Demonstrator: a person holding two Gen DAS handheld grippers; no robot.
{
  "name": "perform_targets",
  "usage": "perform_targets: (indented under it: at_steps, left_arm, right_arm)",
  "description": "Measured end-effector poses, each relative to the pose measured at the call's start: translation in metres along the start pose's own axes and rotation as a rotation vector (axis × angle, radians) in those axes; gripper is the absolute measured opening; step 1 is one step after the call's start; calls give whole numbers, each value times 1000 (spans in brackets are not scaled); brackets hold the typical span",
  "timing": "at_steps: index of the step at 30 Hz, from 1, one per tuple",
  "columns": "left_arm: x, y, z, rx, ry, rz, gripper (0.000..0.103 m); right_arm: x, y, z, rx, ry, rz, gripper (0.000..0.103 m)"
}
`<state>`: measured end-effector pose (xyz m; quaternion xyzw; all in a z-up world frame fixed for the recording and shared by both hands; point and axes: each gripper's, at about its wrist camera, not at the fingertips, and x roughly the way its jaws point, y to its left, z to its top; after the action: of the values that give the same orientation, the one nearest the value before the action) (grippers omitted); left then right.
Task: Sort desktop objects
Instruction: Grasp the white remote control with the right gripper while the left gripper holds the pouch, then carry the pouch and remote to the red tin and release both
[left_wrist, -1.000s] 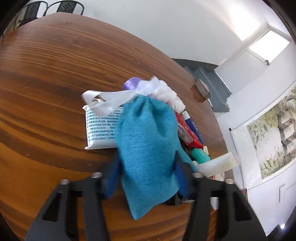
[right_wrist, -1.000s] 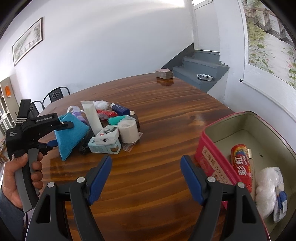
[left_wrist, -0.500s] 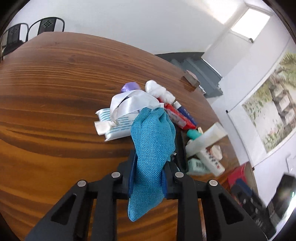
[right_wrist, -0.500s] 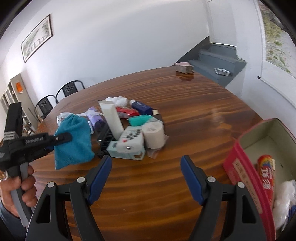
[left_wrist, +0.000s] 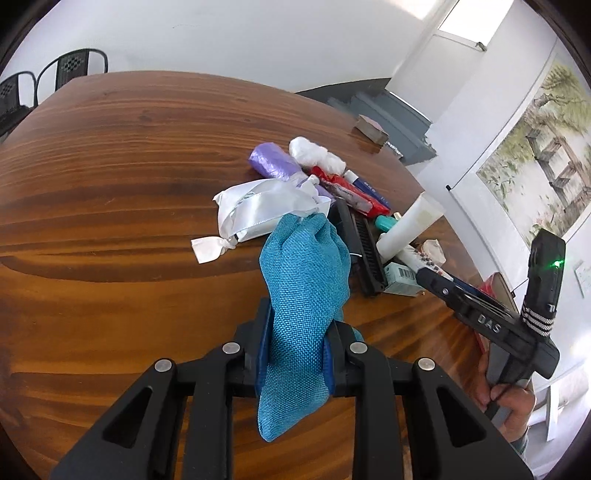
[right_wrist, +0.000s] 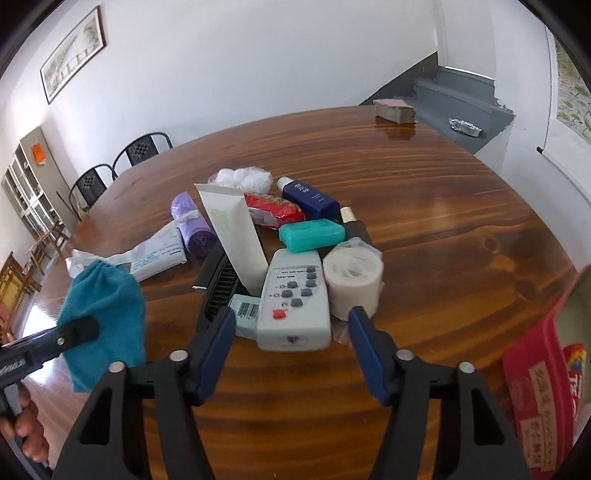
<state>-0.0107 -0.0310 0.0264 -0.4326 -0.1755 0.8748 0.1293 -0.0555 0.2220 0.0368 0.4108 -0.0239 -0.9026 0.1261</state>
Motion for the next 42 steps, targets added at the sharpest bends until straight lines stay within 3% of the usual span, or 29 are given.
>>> perform_targets:
  at_steps: [8,13,16,17,19,20,31,42]
  left_arm:
    - [17,15,-1,-81,73,13,60]
    - [19,12,-1,-74,53,13,64]
    - [22,5,-3,-38,32,23,60]
    - [23,2,-4,-23,37,29,45]
    - [23,-2,-6,-20,41,2,31]
    - [22,-4,-7,-14,43,-7,29]
    - [2,-38,-14,77,-16,-3,26]
    - [-17,-74,-20,121,-62,-58,26]
  right_arm:
    - [17,-2,5,9,31,15,55]
    - [18,-6,8,27,33,47,49]
    - [18,-8,7,37,29,58,44]
    - [17,-10,6,45,28,66,44]
    - [15,-13,4,57,25,82,44]
    - [14,-14,3,60,22,84,44]
    - [-33,-15,-12,82,-99,103,44]
    - [-76,-37,-29,136,-191,36,44]
